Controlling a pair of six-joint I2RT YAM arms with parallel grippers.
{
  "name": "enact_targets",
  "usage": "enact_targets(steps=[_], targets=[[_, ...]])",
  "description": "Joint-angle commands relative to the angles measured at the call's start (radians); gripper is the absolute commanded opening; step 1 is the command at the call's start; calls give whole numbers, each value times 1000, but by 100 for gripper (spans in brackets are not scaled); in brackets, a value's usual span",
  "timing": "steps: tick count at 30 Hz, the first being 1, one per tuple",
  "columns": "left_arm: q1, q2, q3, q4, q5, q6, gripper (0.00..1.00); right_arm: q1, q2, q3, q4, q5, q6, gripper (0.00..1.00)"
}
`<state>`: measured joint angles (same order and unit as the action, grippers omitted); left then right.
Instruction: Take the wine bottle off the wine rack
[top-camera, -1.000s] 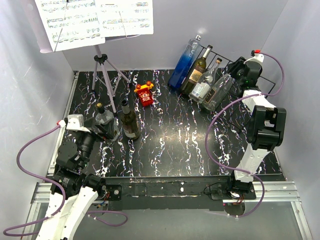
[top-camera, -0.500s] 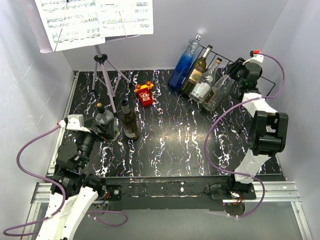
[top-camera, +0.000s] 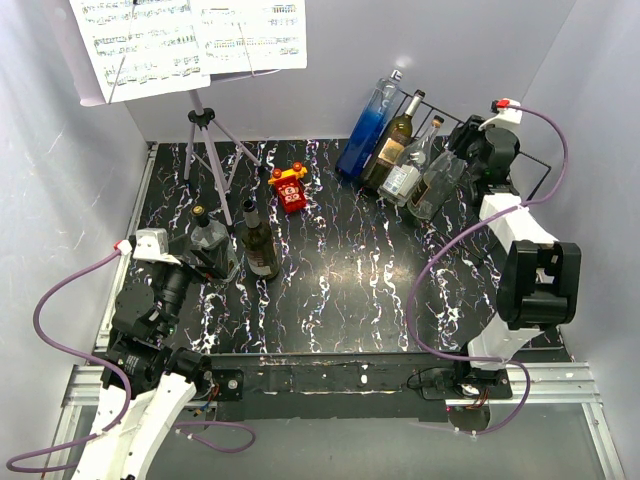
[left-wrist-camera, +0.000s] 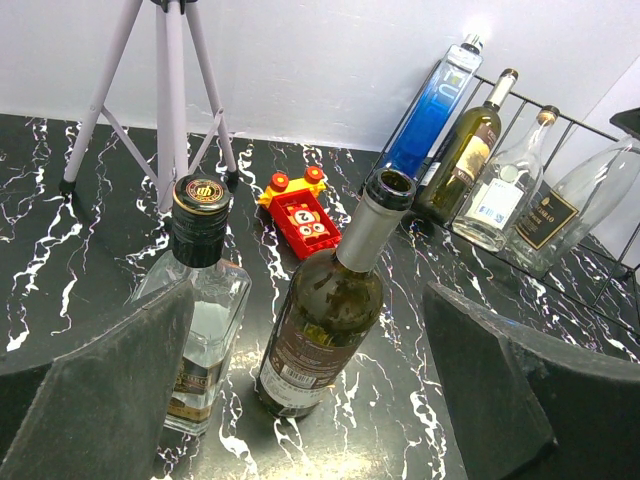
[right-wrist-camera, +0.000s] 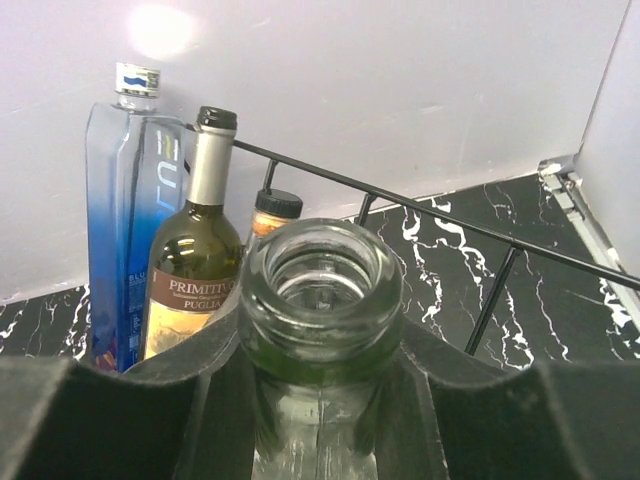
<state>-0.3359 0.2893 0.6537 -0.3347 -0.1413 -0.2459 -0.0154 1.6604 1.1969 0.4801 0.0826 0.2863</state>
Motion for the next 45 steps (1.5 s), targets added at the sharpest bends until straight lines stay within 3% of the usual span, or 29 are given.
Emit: enact_targets(steps=[1, 12, 19, 27, 33, 45], targets=[[0, -4, 0, 11, 6, 11, 98, 15, -126, 44, 189, 52, -62, 1], [0, -10, 3, 5, 3, 11, 98, 88, -303, -74, 229, 23, -139, 1], [0, -18, 3, 2, -12, 11, 98, 133, -438, -210, 244, -193, -122, 1], [0, -10, 6, 2, -4, 13, 98, 311, -528, -330, 294, -441, -229, 1], [0, -24, 3, 2, -12, 13, 98, 440, -507, -313, 298, -558, -230, 1], [0, -30, 3, 2, -12, 10, 98, 701, -334, -229, 342, -546, -236, 1]])
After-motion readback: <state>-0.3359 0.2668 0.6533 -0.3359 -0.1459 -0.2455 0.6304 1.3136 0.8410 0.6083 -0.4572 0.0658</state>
